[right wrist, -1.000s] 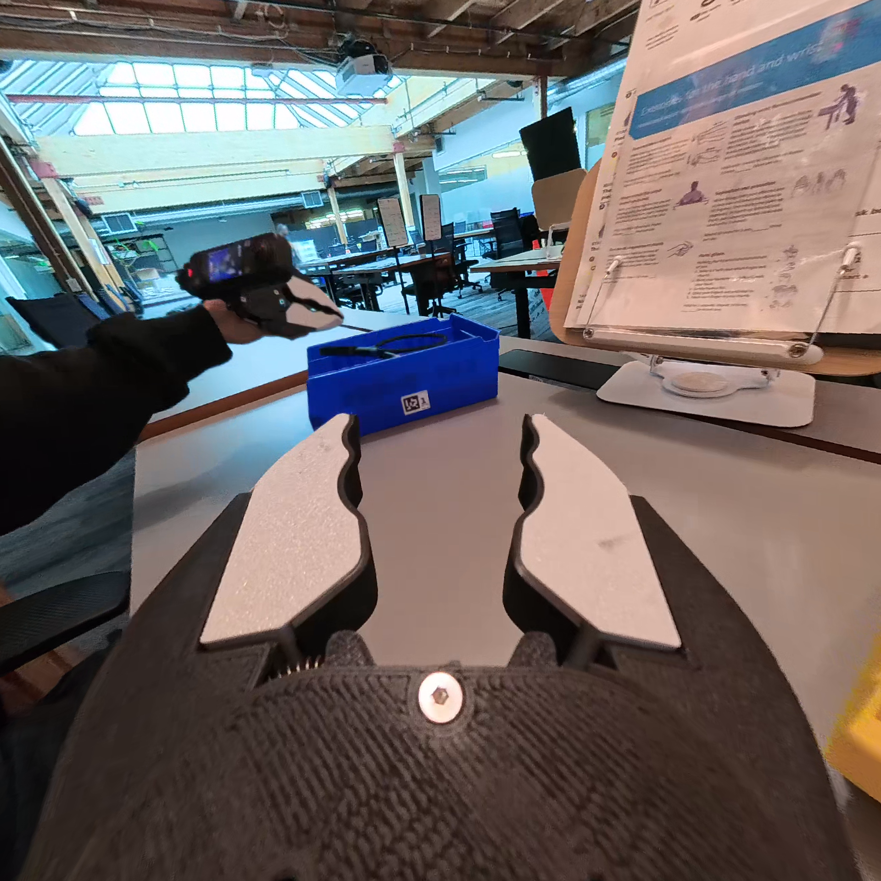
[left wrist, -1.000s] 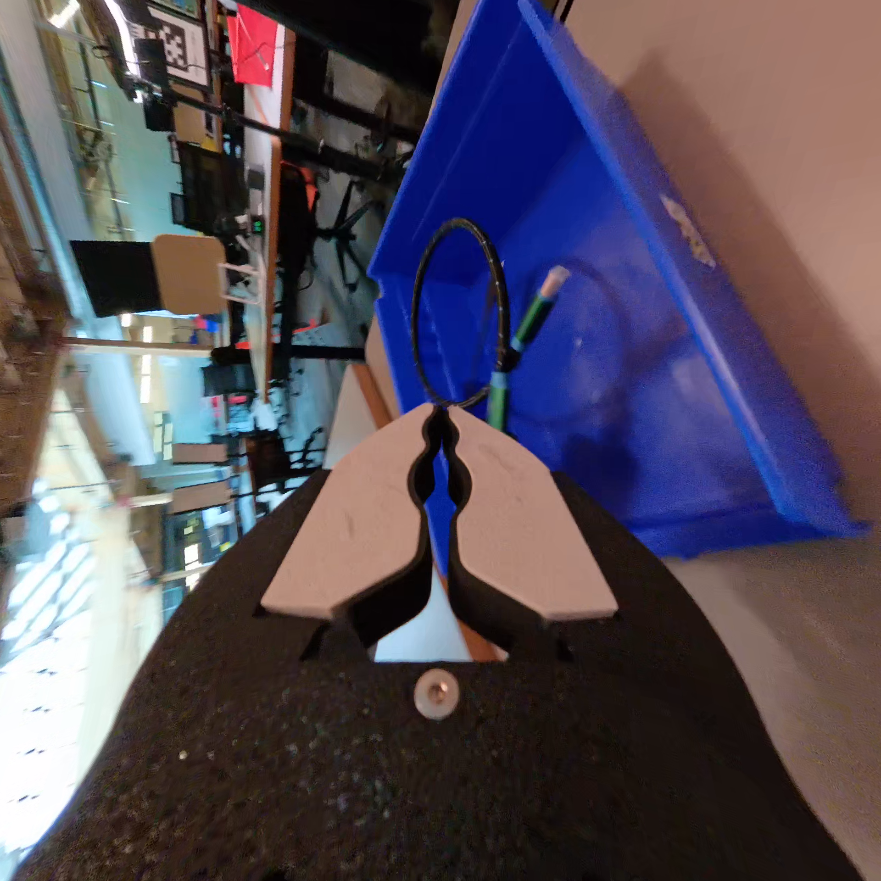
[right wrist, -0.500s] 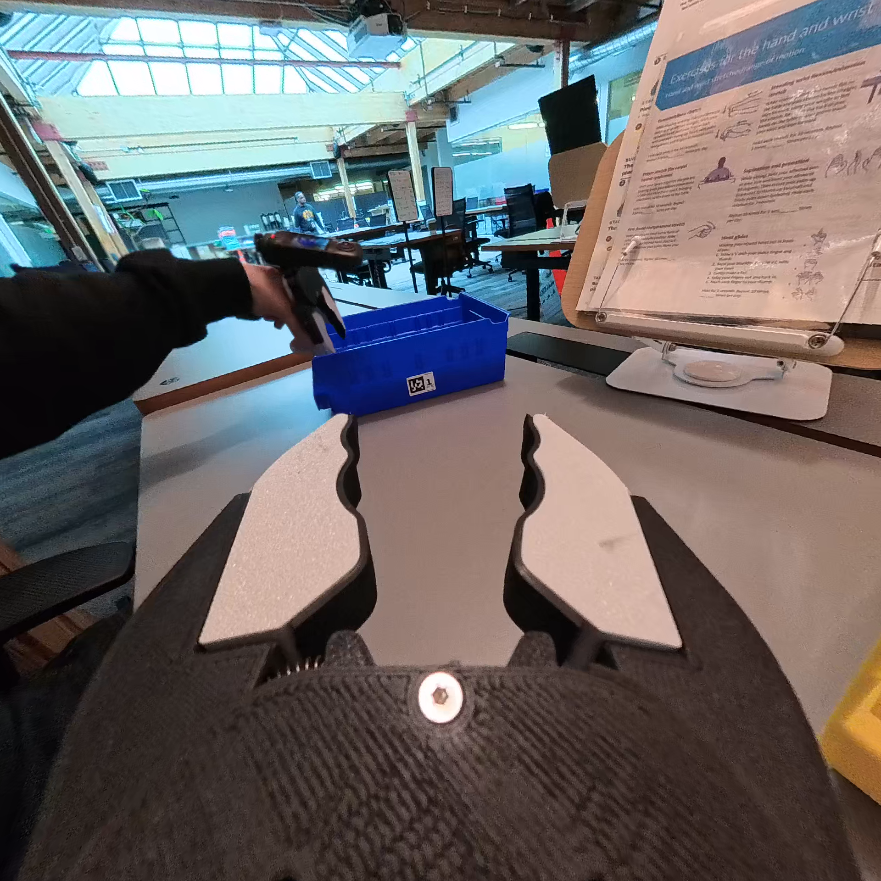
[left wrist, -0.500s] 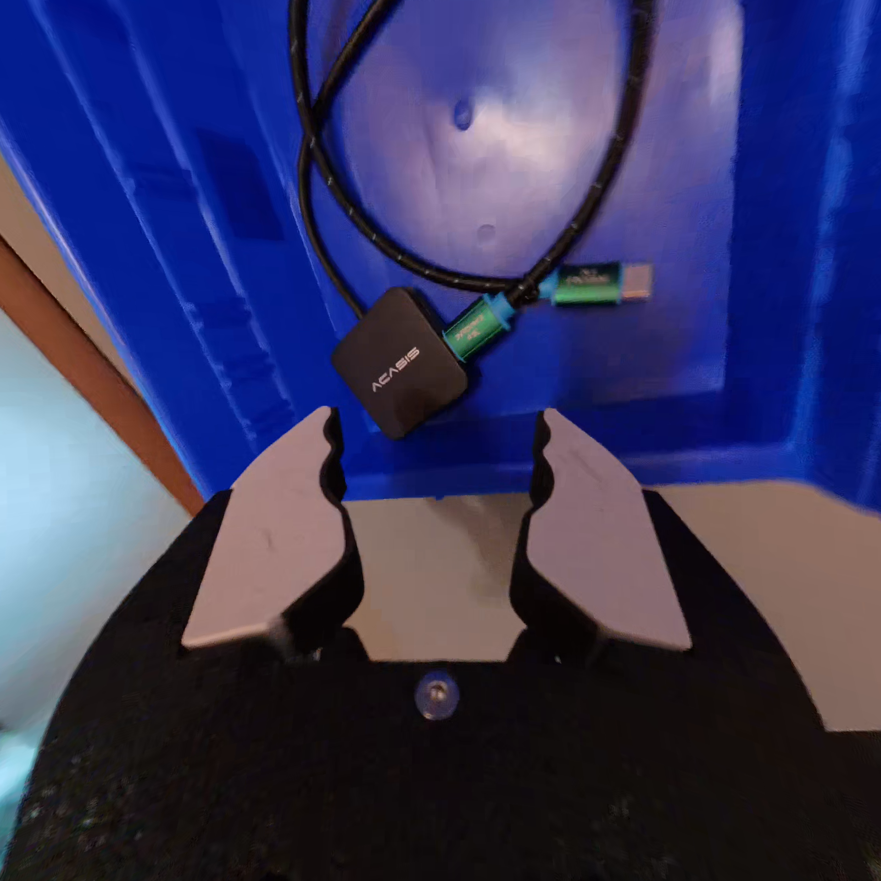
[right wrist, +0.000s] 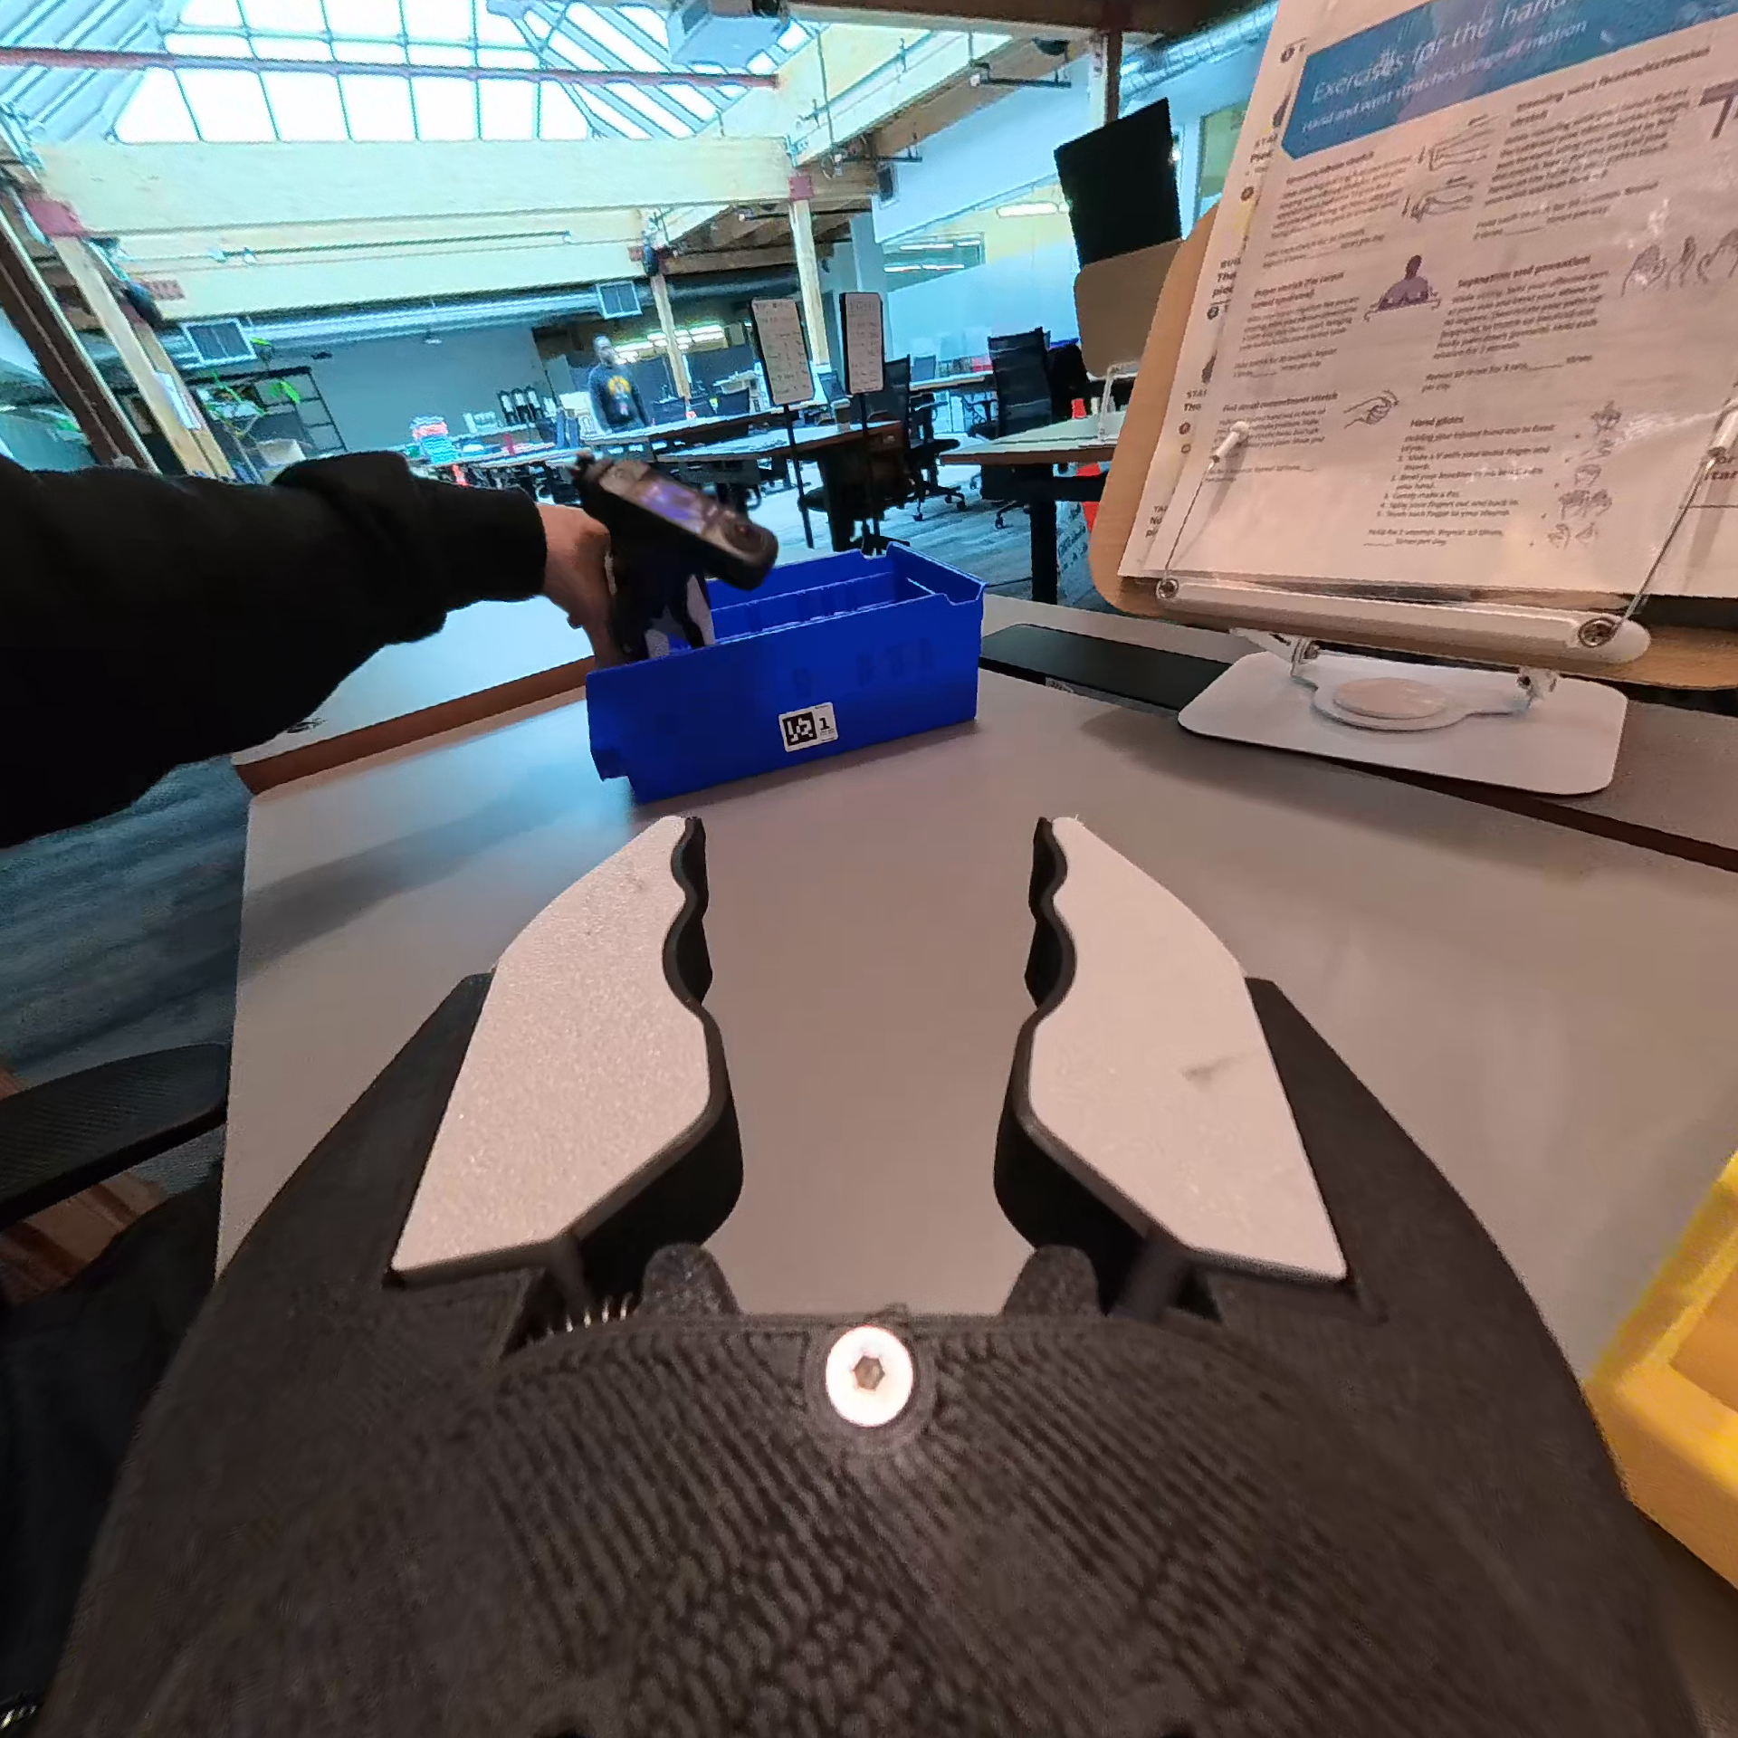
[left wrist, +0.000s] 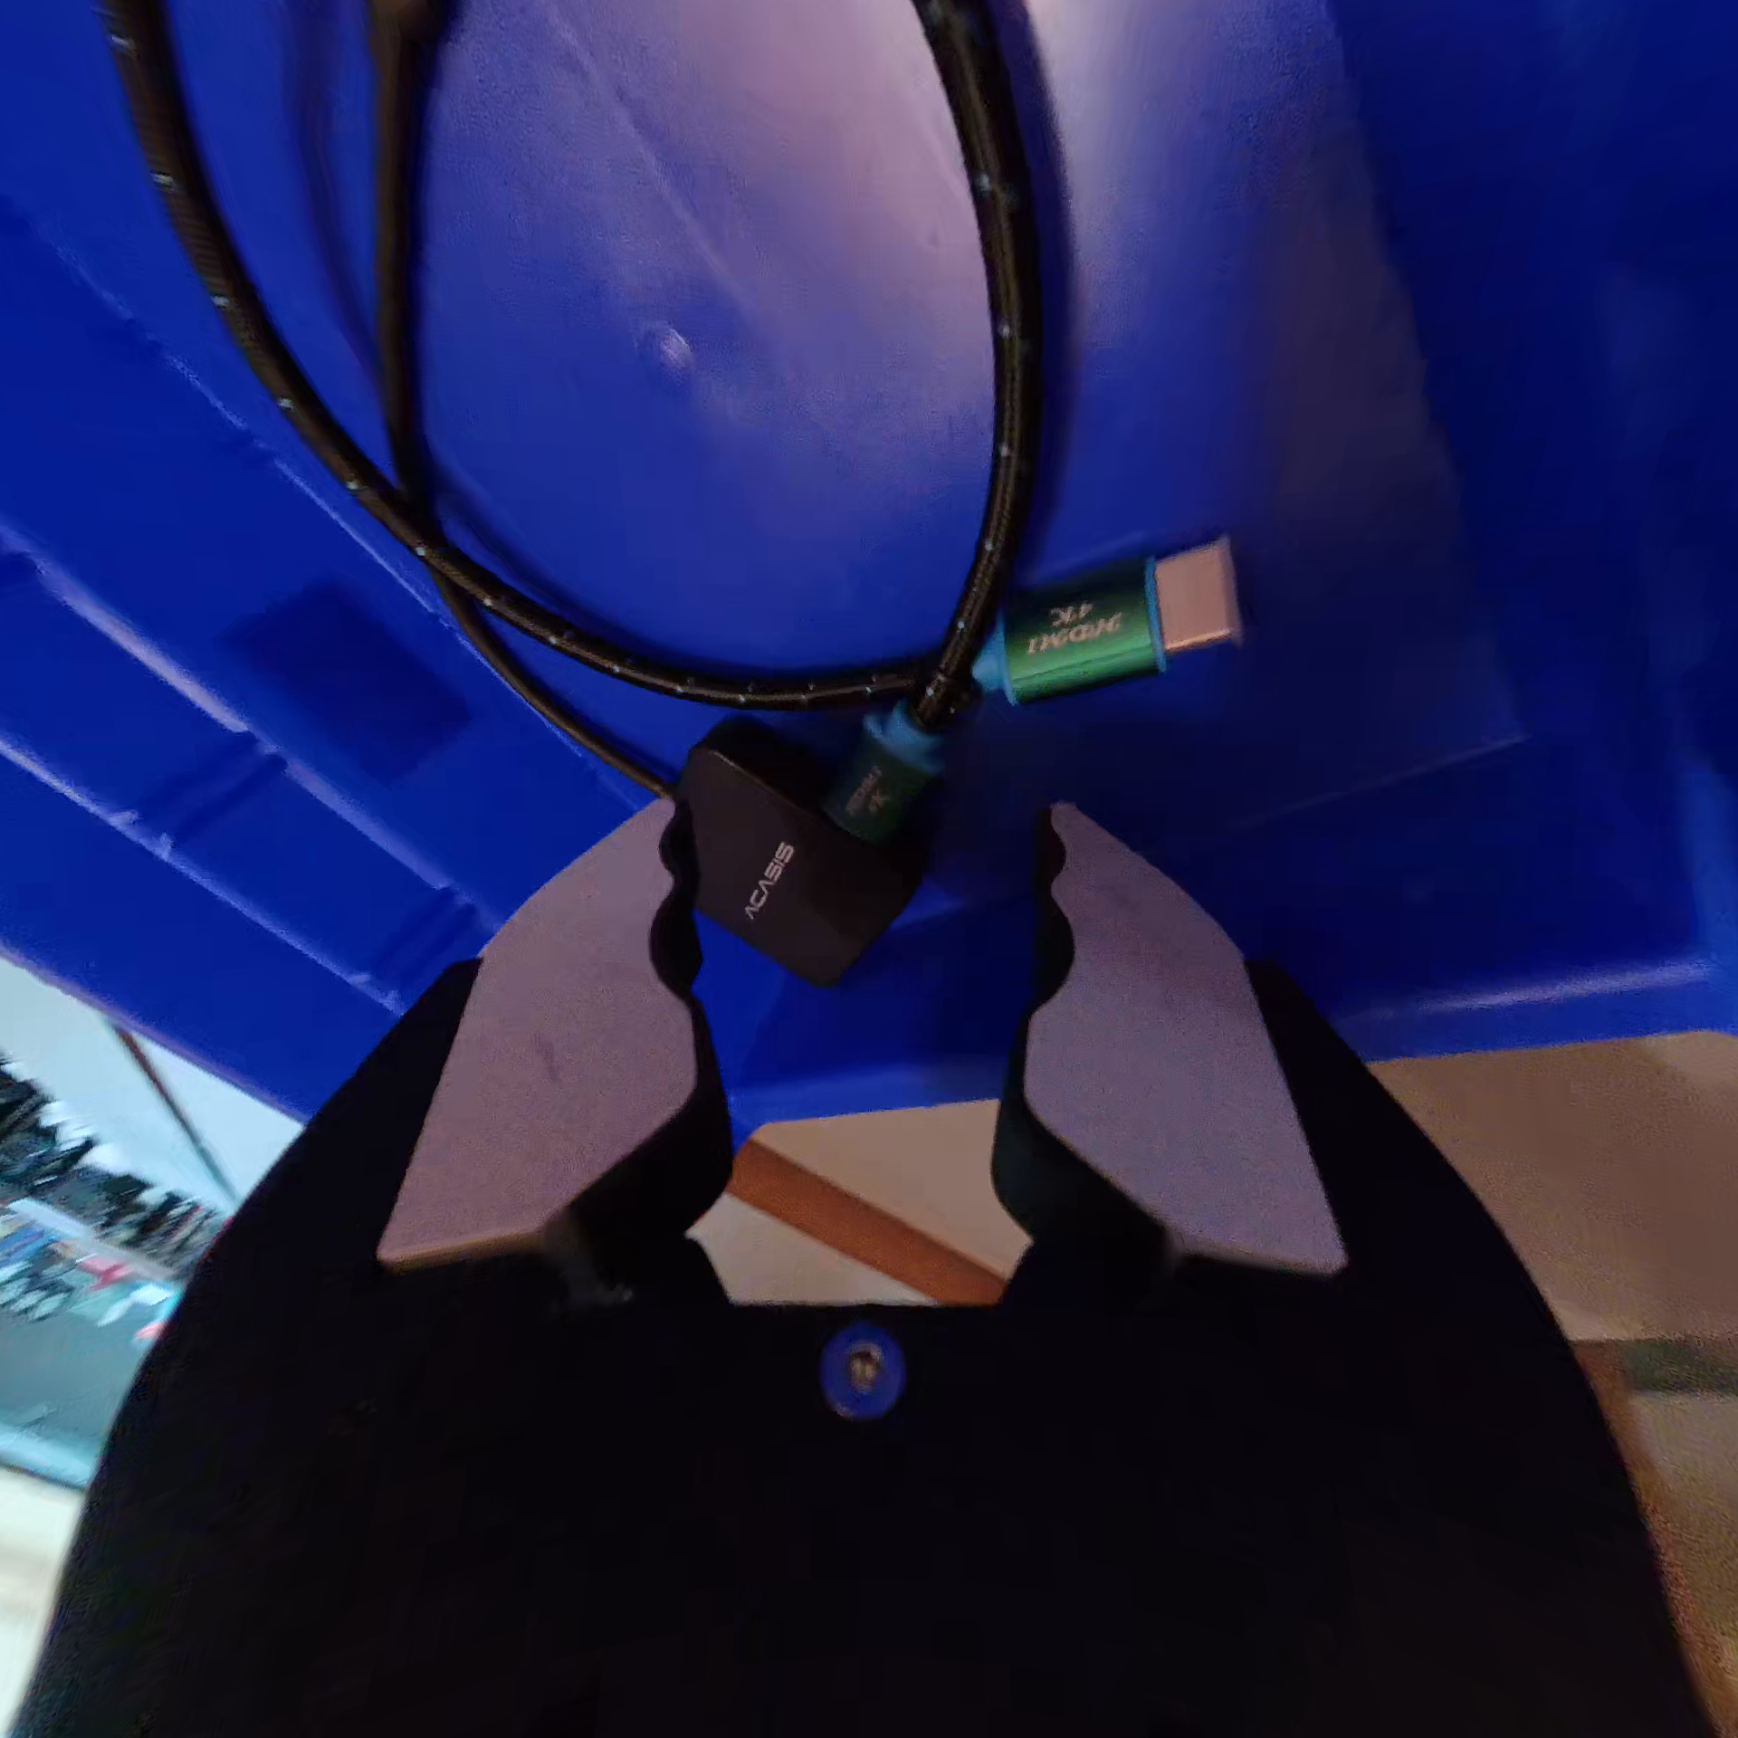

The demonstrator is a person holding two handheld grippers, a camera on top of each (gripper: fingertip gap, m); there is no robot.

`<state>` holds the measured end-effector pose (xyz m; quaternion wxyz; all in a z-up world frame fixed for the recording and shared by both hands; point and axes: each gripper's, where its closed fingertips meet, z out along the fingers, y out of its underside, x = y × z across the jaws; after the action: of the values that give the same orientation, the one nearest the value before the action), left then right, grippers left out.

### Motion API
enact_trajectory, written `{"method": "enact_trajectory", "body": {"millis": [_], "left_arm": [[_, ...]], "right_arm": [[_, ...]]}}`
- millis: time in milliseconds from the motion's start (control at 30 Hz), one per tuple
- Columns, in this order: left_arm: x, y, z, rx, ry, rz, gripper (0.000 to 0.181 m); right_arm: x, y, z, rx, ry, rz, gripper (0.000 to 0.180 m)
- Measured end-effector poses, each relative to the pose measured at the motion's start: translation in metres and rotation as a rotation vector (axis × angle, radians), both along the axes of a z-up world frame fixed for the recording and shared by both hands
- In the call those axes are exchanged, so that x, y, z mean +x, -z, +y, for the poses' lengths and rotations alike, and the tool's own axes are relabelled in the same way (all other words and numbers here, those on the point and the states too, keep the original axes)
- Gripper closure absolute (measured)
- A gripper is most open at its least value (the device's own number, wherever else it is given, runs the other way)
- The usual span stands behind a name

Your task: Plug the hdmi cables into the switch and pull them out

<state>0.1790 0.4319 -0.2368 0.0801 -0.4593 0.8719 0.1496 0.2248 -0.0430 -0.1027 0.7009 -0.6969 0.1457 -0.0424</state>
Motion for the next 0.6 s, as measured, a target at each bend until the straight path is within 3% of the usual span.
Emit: {"method": "enact_trajectory", "body": {"millis": [133,200,367,467,600], "left_arm": [[-0.004,0.017,0.000,0.010,0.051,0.081,0.131],[-0.001,0.023,-0.001,-0.006,0.072,0.069,0.152],[0.004,0.018,0.000,-0.002,0.125,0.023,0.159],[0.019,-0.006,-0.002,0.012,0.111,-0.125,0.163],[0.031,-0.066,-0.016,0.035,0.117,-0.369,0.169]], "right_arm": [[0.001,0.003,0.000,-0.004,-0.002,0.007,0.113],[0.003,0.002,-0.002,-0.005,0.004,0.002,0.113],[0.006,0.000,-0.007,0.012,0.019,0.011,0.114],[0.006,0.001,-0.005,0.016,0.016,0.022,0.115],[0.002,0.002,0.001,0.012,0.002,0.022,0.115]]}}
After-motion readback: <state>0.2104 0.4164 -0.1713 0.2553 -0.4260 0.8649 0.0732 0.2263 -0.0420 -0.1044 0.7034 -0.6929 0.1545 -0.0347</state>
